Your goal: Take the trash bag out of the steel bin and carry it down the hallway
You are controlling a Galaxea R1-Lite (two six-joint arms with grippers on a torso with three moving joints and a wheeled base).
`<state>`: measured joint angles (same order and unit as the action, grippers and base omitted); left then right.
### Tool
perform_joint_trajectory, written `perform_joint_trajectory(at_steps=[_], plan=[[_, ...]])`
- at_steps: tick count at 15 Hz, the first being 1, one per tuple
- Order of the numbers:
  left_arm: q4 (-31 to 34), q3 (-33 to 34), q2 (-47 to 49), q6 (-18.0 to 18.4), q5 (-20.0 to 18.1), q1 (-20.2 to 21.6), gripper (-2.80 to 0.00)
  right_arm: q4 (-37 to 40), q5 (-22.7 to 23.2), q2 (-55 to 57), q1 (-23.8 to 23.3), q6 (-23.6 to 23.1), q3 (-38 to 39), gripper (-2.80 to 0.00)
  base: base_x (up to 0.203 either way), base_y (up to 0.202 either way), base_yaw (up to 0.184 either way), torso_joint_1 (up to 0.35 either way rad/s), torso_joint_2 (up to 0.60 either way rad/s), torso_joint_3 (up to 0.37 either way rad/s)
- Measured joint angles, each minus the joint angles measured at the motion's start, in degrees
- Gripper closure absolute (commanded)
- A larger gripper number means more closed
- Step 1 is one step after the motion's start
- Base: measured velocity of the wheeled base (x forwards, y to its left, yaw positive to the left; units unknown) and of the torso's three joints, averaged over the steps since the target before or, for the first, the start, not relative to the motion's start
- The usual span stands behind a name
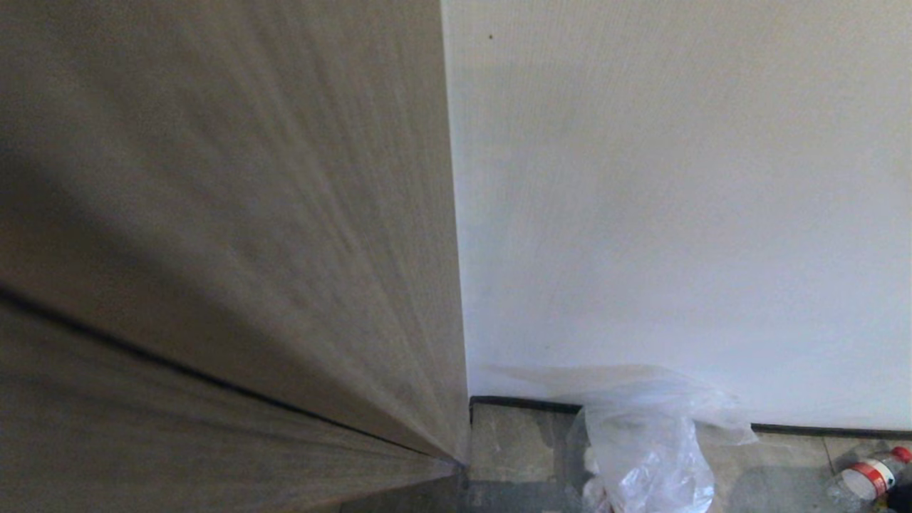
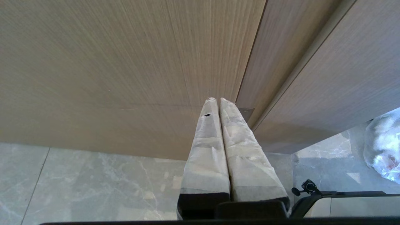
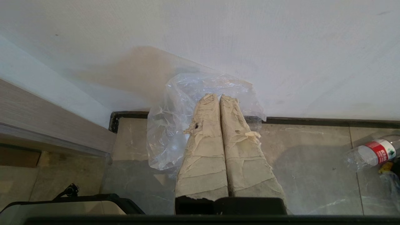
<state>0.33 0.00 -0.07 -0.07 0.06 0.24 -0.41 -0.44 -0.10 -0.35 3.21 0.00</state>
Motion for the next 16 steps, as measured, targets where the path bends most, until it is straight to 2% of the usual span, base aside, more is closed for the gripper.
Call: perform_joint_trajectory(at_steps=[16], plan=[[0.0,0.0,0.0,0.2,0.0,0.0,0.00,0.0,-0.1,0.0,0.0,-0.1,0.0,0.00,0.000,0.000,0.000,0.000,0.00,0.000]])
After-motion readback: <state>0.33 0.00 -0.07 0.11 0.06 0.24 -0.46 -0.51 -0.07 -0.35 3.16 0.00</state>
